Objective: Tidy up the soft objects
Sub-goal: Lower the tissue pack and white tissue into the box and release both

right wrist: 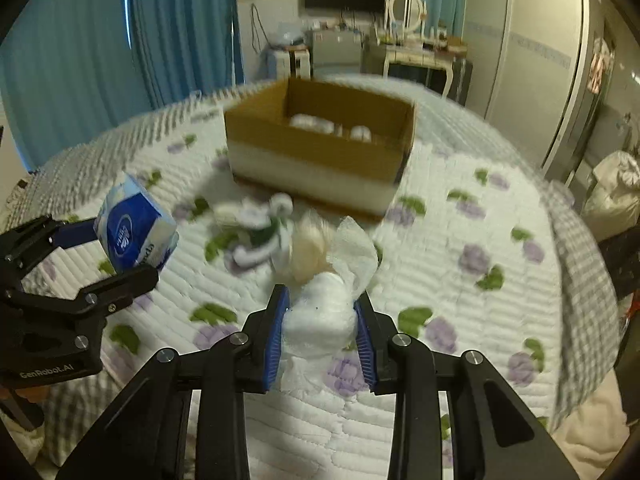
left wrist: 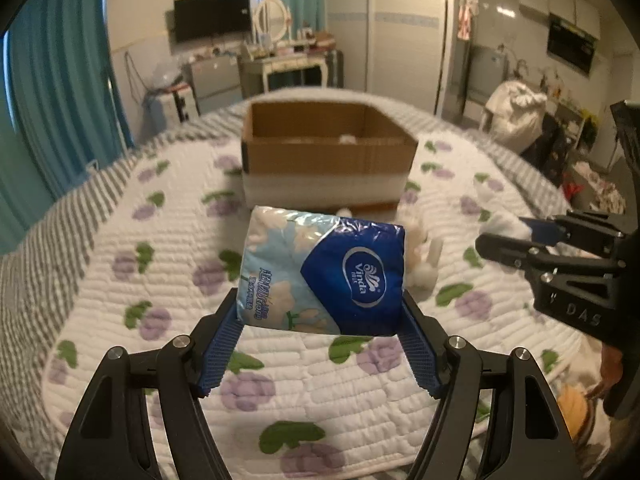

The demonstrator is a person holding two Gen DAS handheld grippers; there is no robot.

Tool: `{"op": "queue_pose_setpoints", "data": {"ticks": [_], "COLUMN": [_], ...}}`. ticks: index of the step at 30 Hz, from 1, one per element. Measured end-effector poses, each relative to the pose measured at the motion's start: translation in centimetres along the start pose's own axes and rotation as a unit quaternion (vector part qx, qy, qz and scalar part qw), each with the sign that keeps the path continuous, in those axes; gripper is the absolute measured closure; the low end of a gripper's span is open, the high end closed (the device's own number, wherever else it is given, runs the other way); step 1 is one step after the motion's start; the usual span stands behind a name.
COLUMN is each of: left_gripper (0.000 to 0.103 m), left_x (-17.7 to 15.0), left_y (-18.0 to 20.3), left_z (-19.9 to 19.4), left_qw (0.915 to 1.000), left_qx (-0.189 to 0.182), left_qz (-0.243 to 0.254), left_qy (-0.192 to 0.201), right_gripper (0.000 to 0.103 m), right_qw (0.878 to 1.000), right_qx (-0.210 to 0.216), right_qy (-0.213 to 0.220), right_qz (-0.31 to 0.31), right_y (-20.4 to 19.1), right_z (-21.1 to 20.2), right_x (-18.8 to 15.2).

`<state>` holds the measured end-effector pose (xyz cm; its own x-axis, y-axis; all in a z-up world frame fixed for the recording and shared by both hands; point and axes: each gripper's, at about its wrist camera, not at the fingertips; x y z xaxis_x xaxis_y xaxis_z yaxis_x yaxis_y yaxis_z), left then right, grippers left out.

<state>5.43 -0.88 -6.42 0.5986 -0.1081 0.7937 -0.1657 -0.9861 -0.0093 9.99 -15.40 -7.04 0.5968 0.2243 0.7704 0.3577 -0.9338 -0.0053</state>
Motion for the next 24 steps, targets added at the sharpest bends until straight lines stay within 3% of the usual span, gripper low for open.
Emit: {"op": "queue_pose_setpoints", "data": {"ticks": [6, 13, 17, 24], "left_gripper": [0.03, 0.03, 0.03, 0.03], "left_x": [3.9, 10.2, 13.5, 16.7], "left_y": [-0.9, -1.9, -2.2, -2.6], "left_z": [-0.9, 1.7, 5.2, 13.2], "left_qw": [0.9992, 0.9964, 0.9951, 0.995], "left_qx": [0.005, 0.018, 0.021, 0.026], "left_qz": [0.0, 0.013, 0.024, 0.041], "left_qy": [0.039, 0.082, 0.093, 0.088], "right_gripper": [0.071, 0.071, 0.071, 0.071], "right_qw": [0.999, 0.995, 0.993, 0.995], "right_qx": [-0.003, -0.004, -0.001, 0.001], "right_qy": [0.054, 0.102, 0.114, 0.096], "right_qz": [-0.008, -0.016, -0.011, 0.021], "right_y": [0.4, 1.7, 2.8, 5.8], "right_z": [-3.0, -2.3, 0.8, 10.7], "right_x": [4.9, 11.6, 15.1, 19.4]}}
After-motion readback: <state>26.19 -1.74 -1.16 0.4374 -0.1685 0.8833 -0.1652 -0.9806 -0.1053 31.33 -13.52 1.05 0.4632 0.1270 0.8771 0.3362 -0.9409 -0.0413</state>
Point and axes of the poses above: each gripper's, at about its wrist camera, not at the fingertips, and z roughly the way its jaws point, y to its right, x to its top, and after that the axes turned 6 degrees about y, right-handed
